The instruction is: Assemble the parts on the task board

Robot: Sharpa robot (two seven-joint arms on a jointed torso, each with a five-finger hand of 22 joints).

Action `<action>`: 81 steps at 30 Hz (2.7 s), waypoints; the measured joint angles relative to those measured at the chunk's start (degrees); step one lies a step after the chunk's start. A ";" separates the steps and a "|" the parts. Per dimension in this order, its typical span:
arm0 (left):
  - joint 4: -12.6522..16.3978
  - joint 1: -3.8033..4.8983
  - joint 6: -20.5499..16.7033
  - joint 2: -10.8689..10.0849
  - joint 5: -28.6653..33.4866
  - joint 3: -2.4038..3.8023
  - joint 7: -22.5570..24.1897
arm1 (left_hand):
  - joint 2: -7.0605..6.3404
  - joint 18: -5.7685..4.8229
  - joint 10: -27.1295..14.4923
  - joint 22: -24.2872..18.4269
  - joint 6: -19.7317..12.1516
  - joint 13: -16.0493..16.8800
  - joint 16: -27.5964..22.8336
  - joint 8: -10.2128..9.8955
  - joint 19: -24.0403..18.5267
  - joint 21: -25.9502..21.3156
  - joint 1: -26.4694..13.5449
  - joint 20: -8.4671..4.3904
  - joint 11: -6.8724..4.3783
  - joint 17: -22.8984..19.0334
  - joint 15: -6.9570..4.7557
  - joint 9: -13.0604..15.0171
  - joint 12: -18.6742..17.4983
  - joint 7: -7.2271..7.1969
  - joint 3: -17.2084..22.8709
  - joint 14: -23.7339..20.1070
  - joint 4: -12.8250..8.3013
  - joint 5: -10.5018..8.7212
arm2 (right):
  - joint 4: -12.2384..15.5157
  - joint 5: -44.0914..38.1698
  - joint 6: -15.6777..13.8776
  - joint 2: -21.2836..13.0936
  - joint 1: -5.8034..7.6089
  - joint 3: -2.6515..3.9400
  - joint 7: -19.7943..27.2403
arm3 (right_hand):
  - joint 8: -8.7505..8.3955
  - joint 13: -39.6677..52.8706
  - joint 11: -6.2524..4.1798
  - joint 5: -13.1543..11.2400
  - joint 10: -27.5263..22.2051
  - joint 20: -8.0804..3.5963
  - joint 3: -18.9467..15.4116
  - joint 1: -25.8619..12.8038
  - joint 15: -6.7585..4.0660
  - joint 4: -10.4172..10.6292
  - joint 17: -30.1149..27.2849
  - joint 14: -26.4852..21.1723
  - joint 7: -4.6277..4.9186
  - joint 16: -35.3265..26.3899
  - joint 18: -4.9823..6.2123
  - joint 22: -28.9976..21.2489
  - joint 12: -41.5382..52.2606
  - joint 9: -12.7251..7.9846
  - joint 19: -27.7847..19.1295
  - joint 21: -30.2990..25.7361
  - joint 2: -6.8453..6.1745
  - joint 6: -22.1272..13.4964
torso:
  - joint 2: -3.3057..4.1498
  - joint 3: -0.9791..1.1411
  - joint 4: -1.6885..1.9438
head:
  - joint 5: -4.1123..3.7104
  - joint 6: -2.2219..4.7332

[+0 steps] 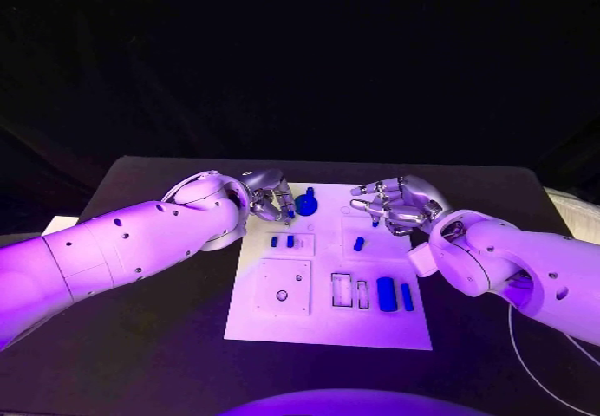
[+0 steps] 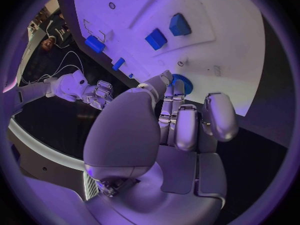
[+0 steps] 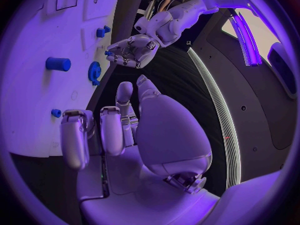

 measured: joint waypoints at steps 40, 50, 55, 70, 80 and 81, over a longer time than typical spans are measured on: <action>-1.60 -0.06 5.18 0.37 2.22 -0.06 -1.14 | -0.07 0.11 0.40 0.27 0.08 0.01 0.00 -0.01 0.00 0.00 -0.53 0.01 0.00 -0.15 0.00 -0.17 -0.40 -0.09 -0.01 0.00 0.00 0.00 | 0.14 0.01 0.06 -0.07 0.00 0.00 0.00 | 0.00 0.10 0.00 0.00 0.00 0.00 0.00 0.00 0.00 0.00 0.09 0.00 0.00 0.00 0.00 0.02 0.29 0.00 0.00 0.00 0.00 0.00 | 0.04 0.00 -0.07 | 0.17 -0.61; -2.05 -0.02 6.01 1.01 1.87 -0.03 -1.71 | -0.07 0.12 0.40 0.48 0.50 0.01 0.00 -0.13 0.00 0.25 -0.52 0.01 0.00 -0.15 0.00 -0.27 -0.66 -0.10 0.16 0.00 -0.17 0.00 | 0.20 0.26 0.07 -0.08 0.00 0.00 0.00 | 0.00 0.10 0.00 0.00 0.00 0.00 0.00 0.00 0.00 0.00 0.10 0.00 0.00 0.00 0.00 0.01 0.29 0.00 0.00 0.00 0.00 0.00 | 0.03 0.00 -0.04 | 0.32 -0.68; -2.28 0.00 6.12 1.05 1.70 -0.02 -1.89 | -0.07 0.13 0.60 0.47 0.50 0.01 -0.01 -0.13 0.00 0.25 -0.52 0.01 -0.20 -0.14 0.01 -0.28 -0.66 -0.09 0.16 0.00 -0.17 0.00 | 0.22 0.38 0.08 -0.09 0.00 0.00 0.00 | 0.00 0.10 0.00 0.00 0.00 0.00 0.00 0.00 0.00 0.00 0.09 0.00 0.00 0.00 0.00 0.01 0.28 0.00 0.00 0.00 0.00 0.00 | 0.01 0.00 -0.05 | 0.42 -0.77; -2.48 -0.03 6.29 1.01 1.53 -0.05 -2.19 | -0.34 0.13 0.60 0.82 0.50 0.00 -0.01 -0.63 0.00 0.46 -0.79 0.01 -0.21 -0.14 0.01 -0.33 -1.21 -0.10 0.27 0.00 -0.28 -0.03 | 0.18 0.52 0.13 -0.06 0.00 0.00 0.02 | 0.00 0.09 0.00 0.00 0.00 0.00 0.00 0.00 0.00 0.00 0.08 0.00 0.00 0.00 0.00 0.00 0.28 0.00 0.00 0.00 0.00 0.00 | 0.02 -0.03 -0.07 | 0.43 -0.88; -2.65 -0.06 6.59 1.04 1.59 -0.08 -2.54 | -0.90 0.13 0.78 0.89 -1.94 -0.05 -0.01 -2.69 0.00 0.82 -1.35 0.01 0.03 -0.40 0.01 -1.46 -2.29 0.63 0.53 0.00 -0.54 -0.03 | 0.18 0.56 0.18 -0.04 0.00 0.00 0.03 | 0.00 0.09 0.00 0.00 0.00 0.00 0.00 0.00 0.00 0.00 0.08 0.00 0.00 0.00 0.00 0.00 0.28 0.00 0.00 0.00 0.00 0.00 | 0.02 0.00 -0.07 | 0.53 -0.91; -2.66 -0.06 6.62 1.05 1.60 -0.08 -2.58 | -0.95 0.13 0.59 0.88 -2.49 -0.05 -0.01 -3.03 0.00 0.82 -1.40 0.01 0.22 -0.42 0.01 -1.65 -2.34 0.77 0.64 0.00 -0.64 -0.03 | 0.18 0.56 0.19 -0.05 0.00 0.00 0.03 | 0.00 0.09 0.00 0.00 0.00 0.00 0.00 0.00 0.00 0.00 0.08 0.00 0.00 0.00 0.00 0.00 0.28 0.00 0.00 0.00 0.00 0.00 | 0.02 0.00 -0.08 | 0.52 -0.91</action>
